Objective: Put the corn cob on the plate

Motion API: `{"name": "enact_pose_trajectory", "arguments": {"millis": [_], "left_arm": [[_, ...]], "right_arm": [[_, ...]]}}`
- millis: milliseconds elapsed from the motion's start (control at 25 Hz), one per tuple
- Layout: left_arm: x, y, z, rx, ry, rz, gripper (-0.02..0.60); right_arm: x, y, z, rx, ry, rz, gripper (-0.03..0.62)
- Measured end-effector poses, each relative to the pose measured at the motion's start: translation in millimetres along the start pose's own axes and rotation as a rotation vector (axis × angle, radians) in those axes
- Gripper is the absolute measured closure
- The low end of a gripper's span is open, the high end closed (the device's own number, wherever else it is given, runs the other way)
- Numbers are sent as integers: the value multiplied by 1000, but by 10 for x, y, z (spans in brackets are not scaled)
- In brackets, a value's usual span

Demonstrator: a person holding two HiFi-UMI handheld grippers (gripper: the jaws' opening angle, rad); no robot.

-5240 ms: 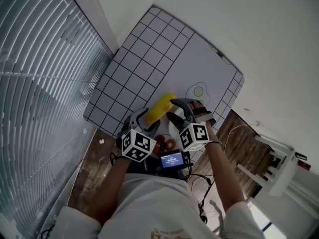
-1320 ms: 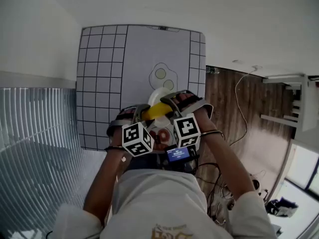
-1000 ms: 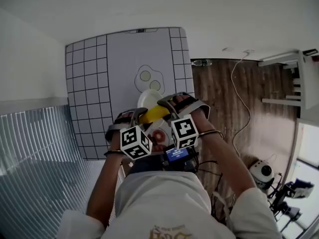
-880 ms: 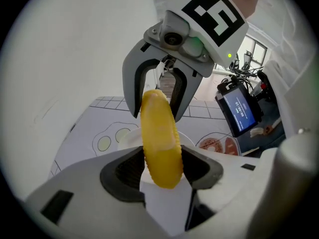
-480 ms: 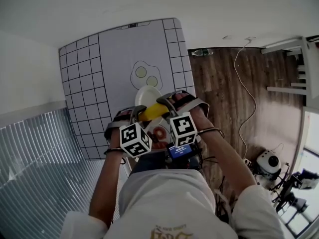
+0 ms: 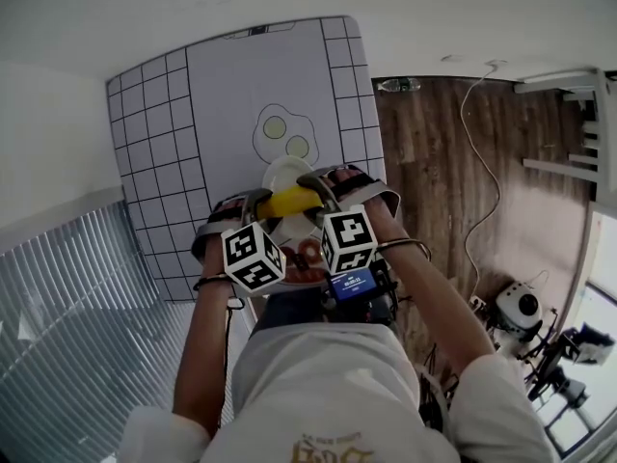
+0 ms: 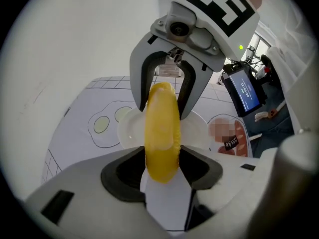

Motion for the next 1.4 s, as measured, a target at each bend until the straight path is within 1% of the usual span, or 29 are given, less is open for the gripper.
{"name": "enact_pose_trajectory", "arguments": {"millis": [80,240,400,480,640,800,880,1040,1240,1320,1400], "left_arm": [[44,9,-23,-2,14,6,367],[60,11,-17,-2,7,8,365],[61,6,-19,-41,27,-2,364],[66,0,-21,-49,27,-2,360],[77,-18,-21,-47,25,12,355],[76,-22,-39,-46,32,27,352],[60,-9,-42,-59,41,24,351],[78,56,-67,-88,79,22,338],[108,211,-167,-91,120,66,337],[104,278,-217,-108,172,82,337],[97,330,-258,-150,272,91,337]], "right_arm": [[-29,-3,10,-15,-23,-5,332],[-49,6,16,-35,-28,-16,332],[-66,9,22,-59,-39,-46,330],[-52,-13,4,-49,-36,-56,330],[-9,-50,-30,-34,-6,-45,313],[4,-16,-60,-37,-21,-36,301],[22,2,-93,-34,-28,-34,295],[24,64,-142,-37,-54,-46,292],[9,160,-185,-48,-103,-73,292],[-13,229,-199,-64,-148,-95,292],[-40,295,-212,-83,-204,-117,292]]}}
Point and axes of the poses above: the fingertips, and each gripper's own axes: y backward along the fingers, x to its left, z out of its top, the point moved 2 cm from there along y, backward along the fingers, and after that the axes turned 6 degrees about -y, right-handed, at the moved point
